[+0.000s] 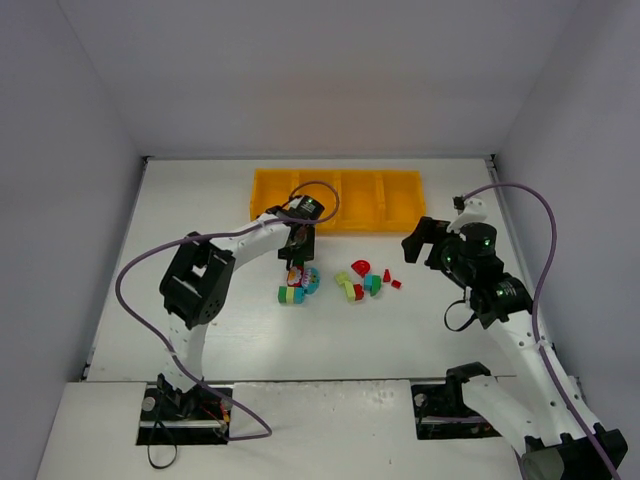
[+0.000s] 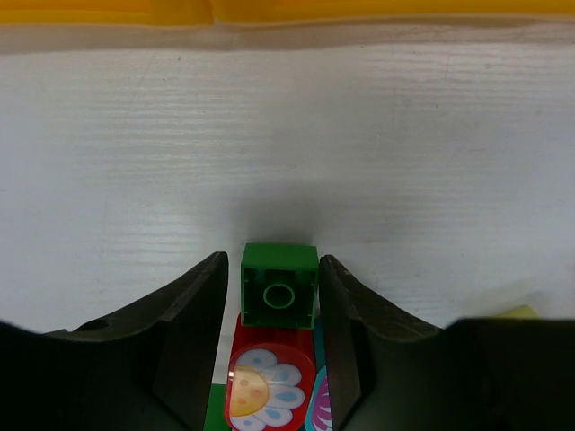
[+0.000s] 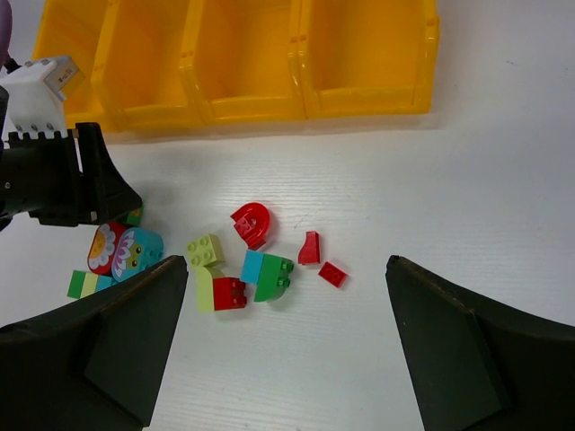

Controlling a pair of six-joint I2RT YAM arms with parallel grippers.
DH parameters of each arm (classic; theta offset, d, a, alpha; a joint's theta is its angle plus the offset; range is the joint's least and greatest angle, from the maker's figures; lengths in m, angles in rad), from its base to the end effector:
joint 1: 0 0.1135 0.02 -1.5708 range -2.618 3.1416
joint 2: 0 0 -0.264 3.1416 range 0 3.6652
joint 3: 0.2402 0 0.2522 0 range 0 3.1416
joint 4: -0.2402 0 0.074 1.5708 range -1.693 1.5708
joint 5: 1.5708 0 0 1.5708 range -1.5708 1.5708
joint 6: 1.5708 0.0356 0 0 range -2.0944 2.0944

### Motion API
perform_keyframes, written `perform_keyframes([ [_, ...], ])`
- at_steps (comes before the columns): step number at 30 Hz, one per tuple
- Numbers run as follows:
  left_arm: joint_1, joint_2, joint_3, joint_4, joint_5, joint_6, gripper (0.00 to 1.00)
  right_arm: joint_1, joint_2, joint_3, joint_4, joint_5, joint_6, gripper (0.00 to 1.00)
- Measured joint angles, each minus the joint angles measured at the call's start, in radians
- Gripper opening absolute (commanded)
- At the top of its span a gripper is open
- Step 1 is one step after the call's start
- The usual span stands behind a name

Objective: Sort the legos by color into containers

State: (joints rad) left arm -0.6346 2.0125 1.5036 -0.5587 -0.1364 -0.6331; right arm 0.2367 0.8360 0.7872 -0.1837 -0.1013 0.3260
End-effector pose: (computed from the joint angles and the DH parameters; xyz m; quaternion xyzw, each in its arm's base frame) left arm 0.3481 -0.2503 0.1895 -0.0162 0.9663 -0.0939 0.2392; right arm 0.1907 0.0497 0.3321 0.0036 0.7840 0.2102 0.5841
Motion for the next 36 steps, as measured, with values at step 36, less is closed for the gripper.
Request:
perform_keyframes([
  [36, 0.280, -0.053, 0.296, 0.104, -0.043, 0.311, 0.00, 0.000, -0.056, -0.011, 0.000, 0.013, -0.004, 0.90],
])
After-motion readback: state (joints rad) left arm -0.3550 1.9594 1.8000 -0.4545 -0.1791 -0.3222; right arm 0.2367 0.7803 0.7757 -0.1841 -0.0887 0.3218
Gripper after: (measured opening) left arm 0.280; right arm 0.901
